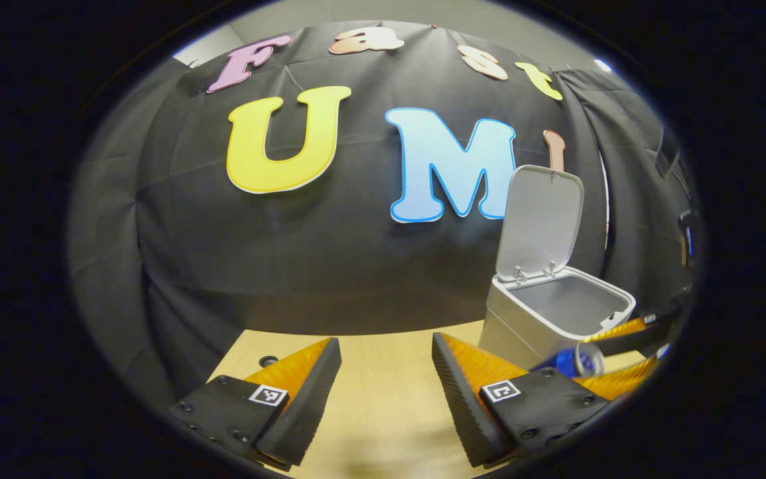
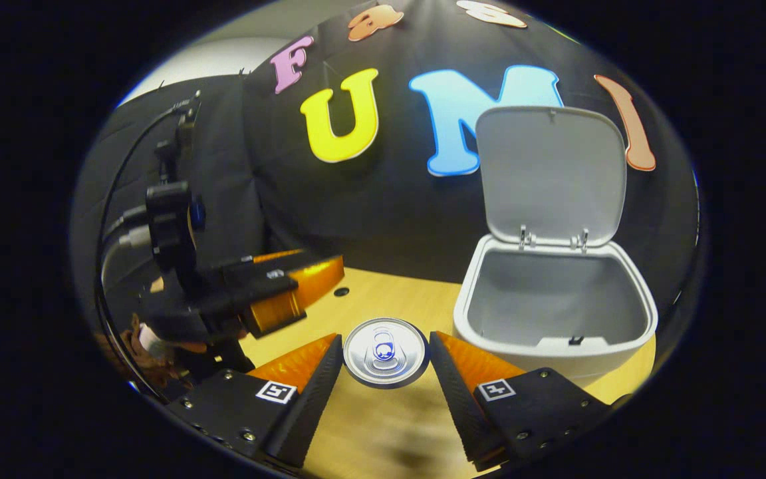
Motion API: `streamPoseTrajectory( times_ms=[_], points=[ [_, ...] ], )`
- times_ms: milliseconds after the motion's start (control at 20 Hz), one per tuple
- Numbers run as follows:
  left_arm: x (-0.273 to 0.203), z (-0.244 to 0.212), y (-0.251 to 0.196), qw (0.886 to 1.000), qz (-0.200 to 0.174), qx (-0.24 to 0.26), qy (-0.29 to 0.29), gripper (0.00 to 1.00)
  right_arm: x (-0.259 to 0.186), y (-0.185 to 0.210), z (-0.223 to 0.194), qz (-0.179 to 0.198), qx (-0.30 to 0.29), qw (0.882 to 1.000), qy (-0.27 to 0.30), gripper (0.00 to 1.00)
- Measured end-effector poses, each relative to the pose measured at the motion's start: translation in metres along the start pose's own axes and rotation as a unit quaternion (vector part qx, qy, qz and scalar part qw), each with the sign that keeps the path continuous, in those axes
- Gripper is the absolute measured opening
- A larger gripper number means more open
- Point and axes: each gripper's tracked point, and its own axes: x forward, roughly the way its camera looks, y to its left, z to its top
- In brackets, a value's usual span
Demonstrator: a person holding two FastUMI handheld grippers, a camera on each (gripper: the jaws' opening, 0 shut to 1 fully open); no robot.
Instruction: Press the lid of the desktop garbage bin to open it, pick up the crumpled paper on the desktop and throw it into the bin, then pick up the pop can on the desktop and drop it into the bin, and finally close the garbage bin lid.
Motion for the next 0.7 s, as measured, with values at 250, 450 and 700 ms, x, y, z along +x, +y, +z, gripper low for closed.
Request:
streamPoseTrajectory(
  times_ms=[250, 450, 700],
  points=[
    [0.002, 0.000, -0.003, 1.000, -0.003, 0.000, 0.001, 0.89, -0.017, -0.021, 0.069, -0.022, 0.022, 0.996, -0.086, 0.83],
    [0.004, -0.002, -0.003, 1.000, -0.004, -0.007, 0.005, 0.91, -0.026, -0.064, 0.088, -0.071, 0.026, 0.990, -0.119, 0.83],
    [0.005, -0.006, 0.000, 1.000, -0.002, -0.010, 0.010, 0.92, -0.026, -0.114, 0.071, -0.122, 0.039, 0.986, -0.103, 0.83]
  ],
)
